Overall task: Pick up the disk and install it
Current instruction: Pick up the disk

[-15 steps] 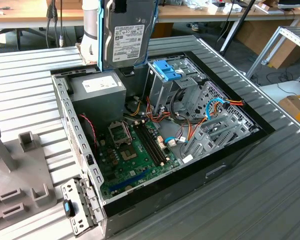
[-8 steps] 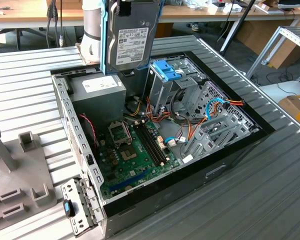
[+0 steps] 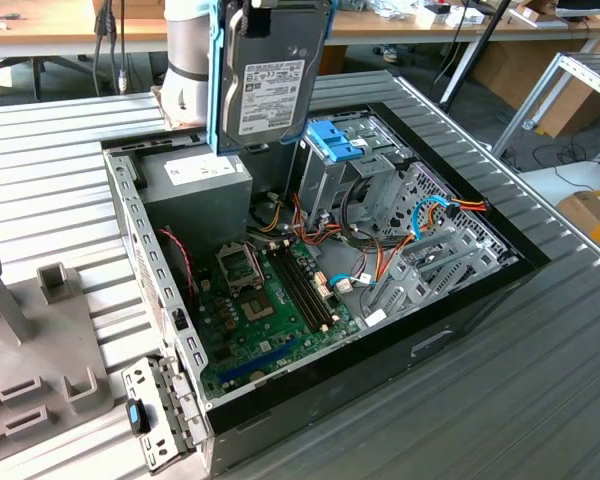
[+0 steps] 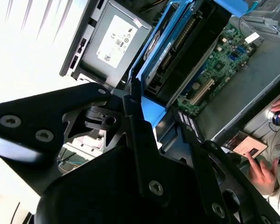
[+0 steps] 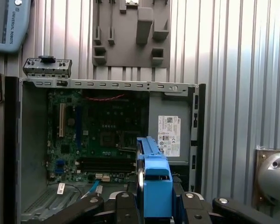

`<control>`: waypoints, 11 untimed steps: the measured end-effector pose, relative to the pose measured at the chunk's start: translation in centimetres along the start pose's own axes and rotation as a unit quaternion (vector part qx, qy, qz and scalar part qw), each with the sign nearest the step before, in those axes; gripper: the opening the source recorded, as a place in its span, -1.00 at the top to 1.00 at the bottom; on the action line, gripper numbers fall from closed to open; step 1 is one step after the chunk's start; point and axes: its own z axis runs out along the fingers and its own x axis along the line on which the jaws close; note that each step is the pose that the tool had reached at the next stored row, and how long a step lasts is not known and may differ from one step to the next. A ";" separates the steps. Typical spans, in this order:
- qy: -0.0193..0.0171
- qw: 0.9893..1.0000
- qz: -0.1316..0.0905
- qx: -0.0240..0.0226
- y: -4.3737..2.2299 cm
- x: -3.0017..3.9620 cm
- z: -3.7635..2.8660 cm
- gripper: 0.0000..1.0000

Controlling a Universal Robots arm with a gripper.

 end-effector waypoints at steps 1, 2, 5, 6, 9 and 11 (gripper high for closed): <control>0.000 1.000 0.000 0.000 -0.03 0.07 -0.01 0.26; 0.000 1.000 0.000 0.000 -0.05 0.14 -0.01 0.26; 0.000 1.000 0.000 0.000 -0.14 0.33 -0.01 0.26; 0.000 1.000 0.000 0.000 -0.16 0.39 -0.01 0.26; 0.000 1.000 0.000 0.000 -0.24 0.57 -0.02 0.26; 0.000 1.000 0.000 0.000 -0.32 0.76 -0.03 0.26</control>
